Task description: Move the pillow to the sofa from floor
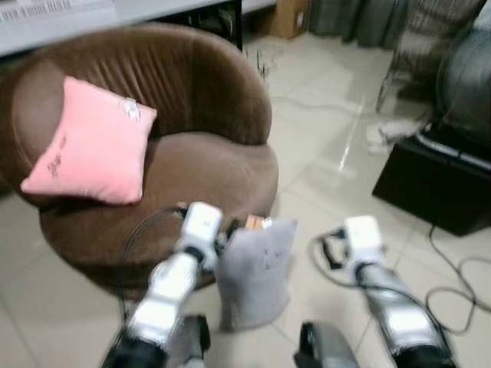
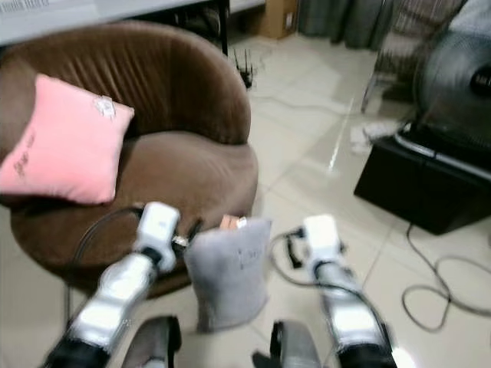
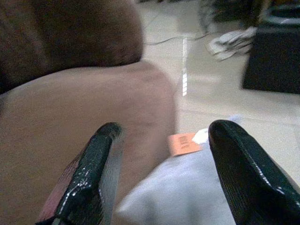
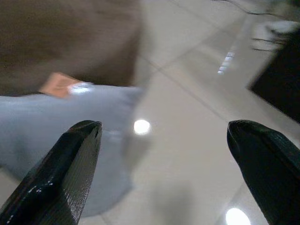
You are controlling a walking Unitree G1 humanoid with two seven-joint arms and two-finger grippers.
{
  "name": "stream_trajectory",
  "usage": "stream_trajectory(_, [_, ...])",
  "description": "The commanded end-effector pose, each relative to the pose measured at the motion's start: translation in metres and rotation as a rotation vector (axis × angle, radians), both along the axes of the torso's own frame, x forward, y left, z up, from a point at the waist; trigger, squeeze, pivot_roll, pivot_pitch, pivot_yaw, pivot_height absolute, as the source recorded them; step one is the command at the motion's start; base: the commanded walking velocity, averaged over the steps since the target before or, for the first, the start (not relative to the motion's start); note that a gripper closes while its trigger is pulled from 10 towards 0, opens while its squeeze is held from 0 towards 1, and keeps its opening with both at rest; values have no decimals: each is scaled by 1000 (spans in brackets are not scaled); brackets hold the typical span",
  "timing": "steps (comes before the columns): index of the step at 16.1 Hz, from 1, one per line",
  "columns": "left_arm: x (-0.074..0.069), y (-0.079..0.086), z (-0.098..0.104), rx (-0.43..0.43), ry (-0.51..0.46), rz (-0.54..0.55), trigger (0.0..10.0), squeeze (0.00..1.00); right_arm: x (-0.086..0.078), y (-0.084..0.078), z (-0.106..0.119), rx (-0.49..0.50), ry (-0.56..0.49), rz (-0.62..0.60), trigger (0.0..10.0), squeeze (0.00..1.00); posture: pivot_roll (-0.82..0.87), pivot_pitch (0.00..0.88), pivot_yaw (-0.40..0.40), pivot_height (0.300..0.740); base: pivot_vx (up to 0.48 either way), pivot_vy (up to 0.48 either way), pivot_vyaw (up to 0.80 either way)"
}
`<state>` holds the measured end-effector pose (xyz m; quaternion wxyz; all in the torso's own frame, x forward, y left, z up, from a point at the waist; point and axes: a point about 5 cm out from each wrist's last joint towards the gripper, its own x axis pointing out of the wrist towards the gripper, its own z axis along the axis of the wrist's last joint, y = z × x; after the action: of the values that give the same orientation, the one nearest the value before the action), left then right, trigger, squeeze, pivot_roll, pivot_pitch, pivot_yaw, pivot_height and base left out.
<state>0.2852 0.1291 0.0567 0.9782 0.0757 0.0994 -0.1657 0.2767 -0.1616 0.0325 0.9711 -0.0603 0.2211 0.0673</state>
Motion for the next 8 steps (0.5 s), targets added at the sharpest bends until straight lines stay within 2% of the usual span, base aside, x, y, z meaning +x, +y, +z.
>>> stream_trajectory(1, [2, -5, 3, -11, -8, -7, 10000, 0, 2, -7, 3, -22, -13, -9, 10000, 0, -25, 0, 34, 588, 311, 0, 0])
stream_trajectory(8, [2, -5, 2, -10, -9, -10, 10000, 0, 2, -7, 3, -23, -16, -5, 10000, 0, -25, 0, 34, 588, 312, 0, 0])
